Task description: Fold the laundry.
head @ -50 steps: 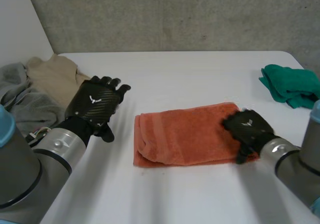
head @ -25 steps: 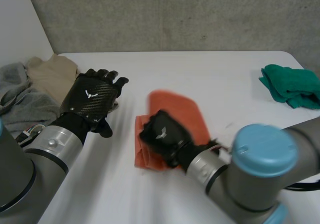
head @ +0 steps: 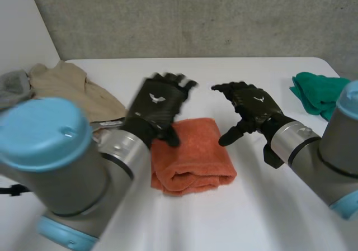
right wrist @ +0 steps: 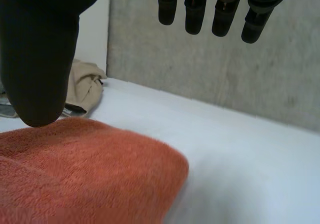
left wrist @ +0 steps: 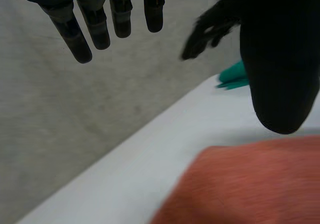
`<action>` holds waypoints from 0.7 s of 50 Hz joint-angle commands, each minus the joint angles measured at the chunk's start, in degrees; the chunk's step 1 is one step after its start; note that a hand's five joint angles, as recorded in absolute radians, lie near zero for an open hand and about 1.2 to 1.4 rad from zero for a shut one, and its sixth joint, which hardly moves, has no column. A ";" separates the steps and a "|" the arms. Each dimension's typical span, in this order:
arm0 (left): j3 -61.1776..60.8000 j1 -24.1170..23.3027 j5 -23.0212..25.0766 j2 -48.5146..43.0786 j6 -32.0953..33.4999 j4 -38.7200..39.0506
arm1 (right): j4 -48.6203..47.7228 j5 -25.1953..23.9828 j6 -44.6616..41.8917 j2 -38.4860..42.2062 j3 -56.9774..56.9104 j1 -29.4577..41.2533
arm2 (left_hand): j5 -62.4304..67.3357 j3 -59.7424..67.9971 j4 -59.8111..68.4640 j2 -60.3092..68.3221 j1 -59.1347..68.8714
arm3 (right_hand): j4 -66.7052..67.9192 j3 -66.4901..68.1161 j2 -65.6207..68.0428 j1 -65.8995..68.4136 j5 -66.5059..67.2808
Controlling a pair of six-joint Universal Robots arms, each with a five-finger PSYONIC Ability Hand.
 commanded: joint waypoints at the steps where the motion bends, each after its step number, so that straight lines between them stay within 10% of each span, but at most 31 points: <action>1: 5.54 -4.57 -4.17 -8.96 -2.37 -6.30 | 9.79 -1.43 0.87 10.24 -8.78 -0.50 | -2.83 -2.00 -1.55 -1.71 -0.94 | -1.77 -1.81 -2.02 -2.80 -2.76; 9: 7.57 -1.49 -11.39 -13.98 -2.55 -12.98 | 14.29 -1.52 0.00 17.28 -14.15 3.71 | -2.83 -2.00 -1.55 -1.71 -0.94 | -1.77 -1.81 -2.02 -2.80 -2.76; 35: 7.92 5.27 -1.99 -4.06 -0.96 -18.97 | 5.33 16.14 -22.67 5.69 -4.58 13.64 | -2.83 -2.00 -1.55 -1.71 -0.94 | -1.77 -1.81 -2.02 -2.80 -2.76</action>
